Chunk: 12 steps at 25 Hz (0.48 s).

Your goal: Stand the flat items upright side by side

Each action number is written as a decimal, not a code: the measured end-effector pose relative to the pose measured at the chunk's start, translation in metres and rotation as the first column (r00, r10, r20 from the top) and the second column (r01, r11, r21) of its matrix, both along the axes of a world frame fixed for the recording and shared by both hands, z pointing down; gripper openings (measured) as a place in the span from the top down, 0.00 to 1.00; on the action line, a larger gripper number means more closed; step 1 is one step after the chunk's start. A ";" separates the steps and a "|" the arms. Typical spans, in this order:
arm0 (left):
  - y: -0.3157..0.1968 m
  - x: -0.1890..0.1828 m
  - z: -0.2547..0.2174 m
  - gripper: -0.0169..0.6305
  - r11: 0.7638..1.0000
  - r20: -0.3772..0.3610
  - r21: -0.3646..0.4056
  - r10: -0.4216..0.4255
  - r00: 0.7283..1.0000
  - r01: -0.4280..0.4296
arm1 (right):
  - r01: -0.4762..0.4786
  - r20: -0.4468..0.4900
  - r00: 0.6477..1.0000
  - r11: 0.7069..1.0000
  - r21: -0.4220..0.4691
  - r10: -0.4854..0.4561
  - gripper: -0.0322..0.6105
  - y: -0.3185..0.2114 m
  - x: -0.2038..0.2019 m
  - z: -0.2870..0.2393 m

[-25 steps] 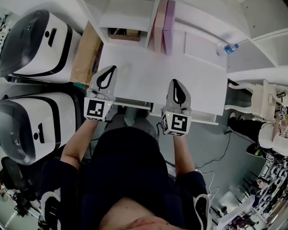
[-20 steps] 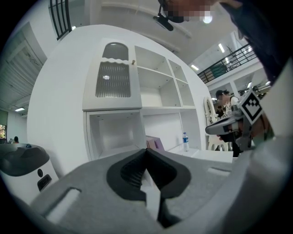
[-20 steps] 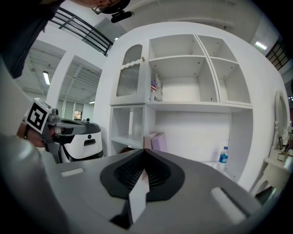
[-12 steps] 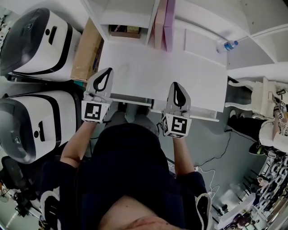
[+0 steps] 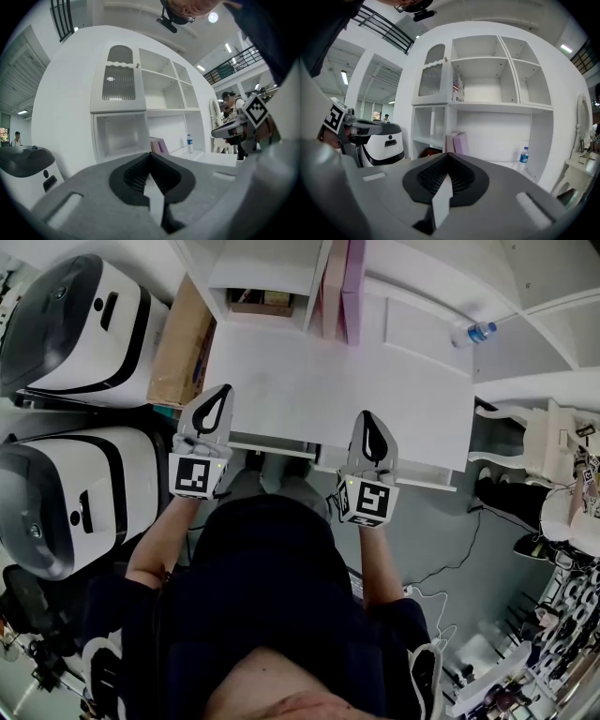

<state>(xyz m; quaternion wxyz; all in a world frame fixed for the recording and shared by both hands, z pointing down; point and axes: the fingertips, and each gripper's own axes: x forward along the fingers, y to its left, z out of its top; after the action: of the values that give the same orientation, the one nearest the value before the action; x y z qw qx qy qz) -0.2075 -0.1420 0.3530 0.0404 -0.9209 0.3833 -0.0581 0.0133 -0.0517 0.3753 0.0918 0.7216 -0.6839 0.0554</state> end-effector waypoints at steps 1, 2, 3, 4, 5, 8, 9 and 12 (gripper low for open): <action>0.000 0.000 0.001 0.97 1.000 0.005 0.000 0.001 1.000 -0.001 | 0.000 0.000 1.000 1.000 -0.003 0.000 0.95 0.000 0.000 0.001; 0.000 -0.001 0.002 0.97 1.000 0.010 0.002 0.002 1.000 -0.002 | 0.000 0.002 1.000 1.000 -0.005 0.000 0.95 0.000 0.001 0.001; 0.001 -0.001 0.003 0.97 1.000 0.015 0.002 0.004 1.000 -0.004 | -0.001 0.004 1.000 1.000 -0.007 0.001 0.95 0.000 0.001 0.001; 0.001 -0.001 0.004 0.97 1.000 0.020 0.001 0.005 1.000 -0.005 | -0.002 0.005 1.000 1.000 -0.008 0.002 0.95 0.000 0.001 0.001; 0.001 -0.002 0.006 0.97 1.000 0.025 0.000 0.005 1.000 -0.005 | -0.003 0.002 1.000 1.000 -0.007 0.003 0.95 0.000 0.002 0.001; 0.001 -0.003 0.007 0.97 1.000 0.046 0.003 0.007 0.999 -0.007 | -0.006 -0.019 1.000 1.000 -0.009 0.006 0.95 0.000 0.002 0.001; 0.001 -0.003 0.008 0.97 1.000 0.048 0.000 0.008 0.999 -0.008 | -0.007 -0.023 1.000 1.000 -0.013 0.006 0.95 0.000 0.002 0.002; 0.000 -0.003 0.003 0.97 1.000 0.019 0.005 0.002 1.000 -0.003 | -0.011 -0.021 1.000 1.000 -0.017 0.011 0.95 -0.001 0.000 0.001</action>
<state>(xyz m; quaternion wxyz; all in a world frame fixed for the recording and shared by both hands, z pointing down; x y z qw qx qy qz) -0.2103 -0.1420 0.3562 0.0463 -0.9207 0.3819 -0.0660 0.0137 -0.0528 0.3763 0.1050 0.7250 -0.6785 0.0542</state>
